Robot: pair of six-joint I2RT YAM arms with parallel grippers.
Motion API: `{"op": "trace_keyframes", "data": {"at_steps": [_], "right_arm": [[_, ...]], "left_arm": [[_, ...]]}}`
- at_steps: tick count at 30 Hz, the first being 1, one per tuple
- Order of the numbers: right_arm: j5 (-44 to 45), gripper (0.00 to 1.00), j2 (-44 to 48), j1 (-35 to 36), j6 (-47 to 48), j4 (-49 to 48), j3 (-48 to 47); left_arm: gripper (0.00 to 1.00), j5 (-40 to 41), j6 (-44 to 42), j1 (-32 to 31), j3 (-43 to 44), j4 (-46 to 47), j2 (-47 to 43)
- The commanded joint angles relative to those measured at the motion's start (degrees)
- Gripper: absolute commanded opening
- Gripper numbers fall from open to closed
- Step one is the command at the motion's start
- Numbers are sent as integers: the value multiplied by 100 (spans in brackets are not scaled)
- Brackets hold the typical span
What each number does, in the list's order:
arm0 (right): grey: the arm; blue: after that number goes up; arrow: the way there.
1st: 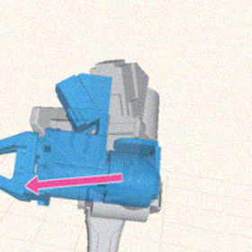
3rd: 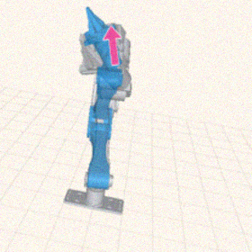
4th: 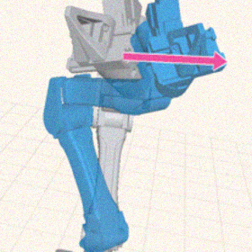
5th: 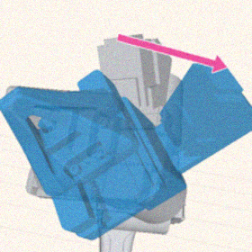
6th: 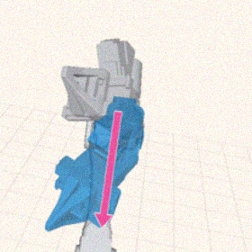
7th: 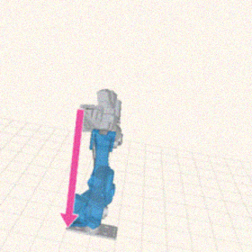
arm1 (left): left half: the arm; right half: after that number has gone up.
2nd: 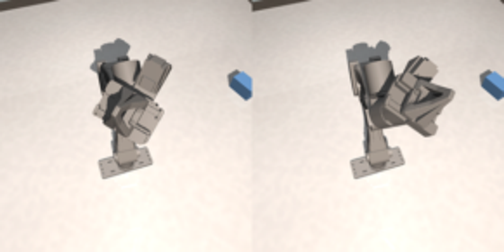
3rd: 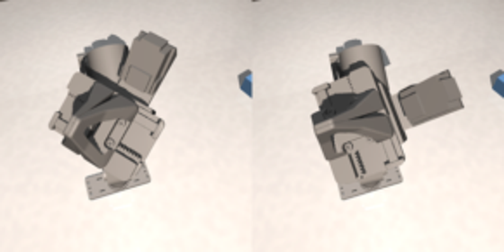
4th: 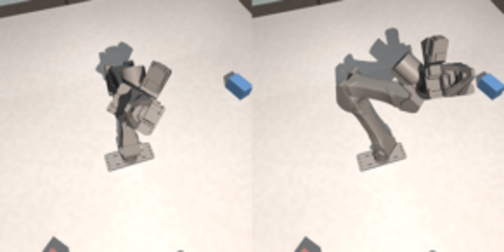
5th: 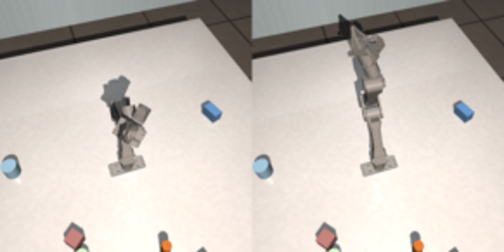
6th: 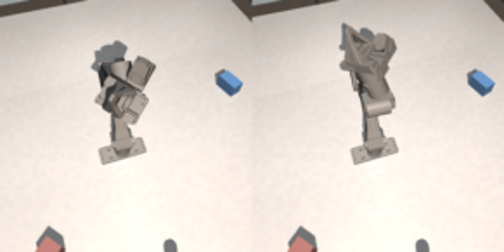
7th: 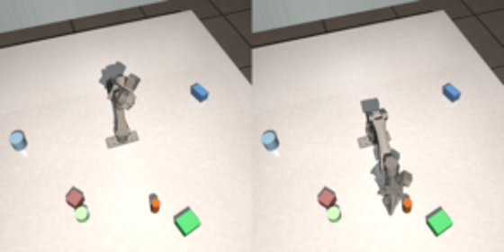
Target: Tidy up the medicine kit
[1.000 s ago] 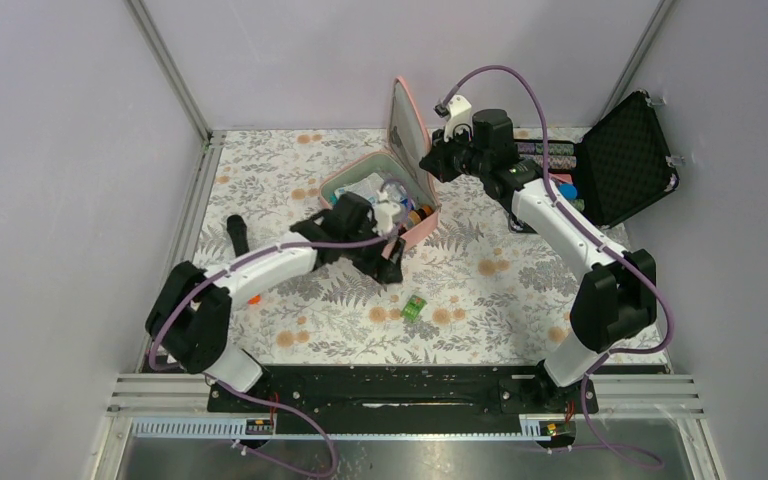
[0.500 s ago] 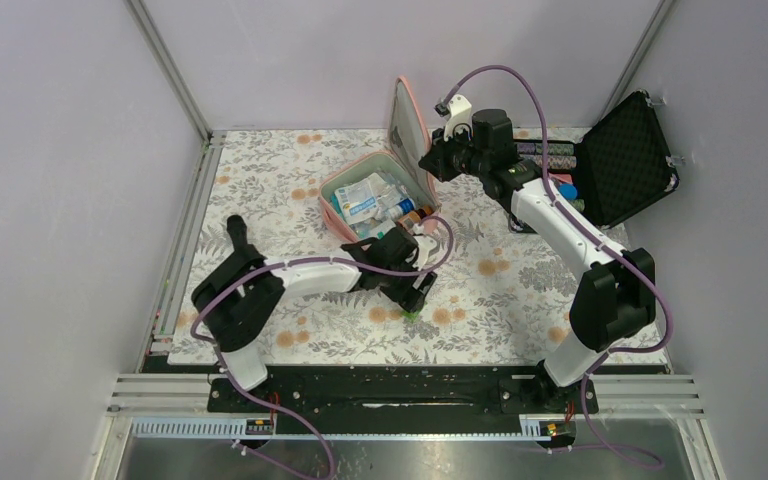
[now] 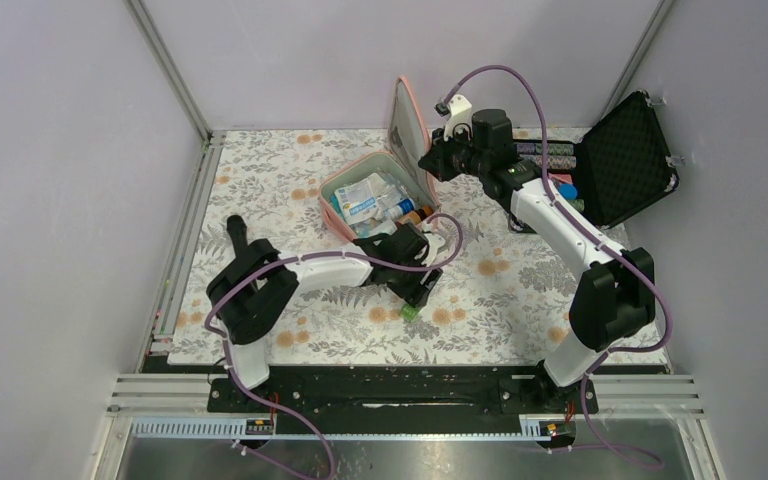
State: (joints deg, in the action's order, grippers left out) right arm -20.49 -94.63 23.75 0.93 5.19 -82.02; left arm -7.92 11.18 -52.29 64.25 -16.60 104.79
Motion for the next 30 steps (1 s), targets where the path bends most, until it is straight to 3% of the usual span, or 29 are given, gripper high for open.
{"op": "trace_keyframes", "data": {"at_steps": [1,10,13,17,21,30], "right_arm": [[-33,0,-149,25,-191,181,-25],[-43,0,-55,25,-194,170,45],[-57,0,-40,25,-204,167,47],[-61,0,-13,26,-209,171,61],[-26,0,27,25,-173,180,72],[-29,0,62,25,-147,176,107]], "left_arm": [[69,327,-139,-220,84,-182,-217],[70,434,-132,-281,-162,37,-710],[70,352,-499,-391,-148,18,-672],[69,-263,-1592,-642,-330,370,-661],[68,-250,-2432,-852,-425,438,-533],[63,-151,-2940,-870,-103,299,-113]]}}
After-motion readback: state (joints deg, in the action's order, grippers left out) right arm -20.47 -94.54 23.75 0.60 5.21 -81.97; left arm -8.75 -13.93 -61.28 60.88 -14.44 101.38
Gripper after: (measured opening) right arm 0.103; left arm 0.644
